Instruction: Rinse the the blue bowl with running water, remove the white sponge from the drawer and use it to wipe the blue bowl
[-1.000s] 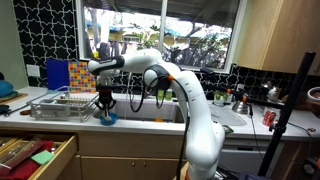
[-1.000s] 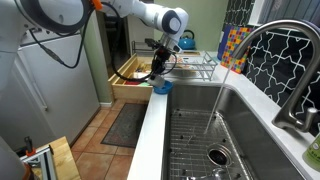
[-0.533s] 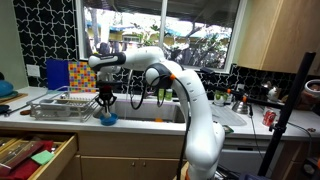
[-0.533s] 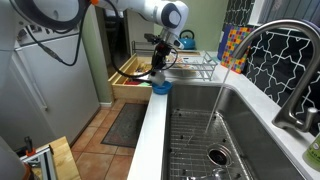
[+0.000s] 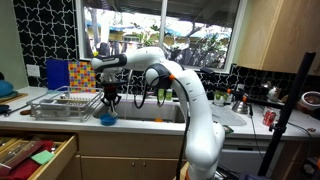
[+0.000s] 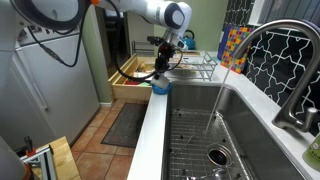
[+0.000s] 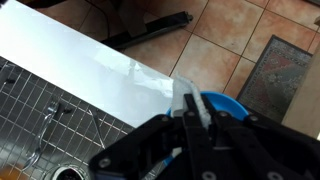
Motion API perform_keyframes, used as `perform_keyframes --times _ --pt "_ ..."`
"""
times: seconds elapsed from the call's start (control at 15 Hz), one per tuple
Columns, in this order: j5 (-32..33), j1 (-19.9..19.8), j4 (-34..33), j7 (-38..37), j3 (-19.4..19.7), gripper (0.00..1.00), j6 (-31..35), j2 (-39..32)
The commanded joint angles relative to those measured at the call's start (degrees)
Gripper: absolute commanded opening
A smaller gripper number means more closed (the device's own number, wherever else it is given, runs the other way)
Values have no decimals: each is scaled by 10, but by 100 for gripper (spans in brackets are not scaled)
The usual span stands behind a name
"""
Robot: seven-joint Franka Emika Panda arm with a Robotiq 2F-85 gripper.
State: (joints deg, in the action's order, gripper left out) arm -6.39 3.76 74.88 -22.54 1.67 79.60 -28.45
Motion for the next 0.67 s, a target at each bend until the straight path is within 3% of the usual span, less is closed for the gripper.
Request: perform_keyframes --times 0.0,0.6 --pt "17 0 -15 5 3 2 -9 -24" --pt "5 4 -19 35 -12 2 2 -35"
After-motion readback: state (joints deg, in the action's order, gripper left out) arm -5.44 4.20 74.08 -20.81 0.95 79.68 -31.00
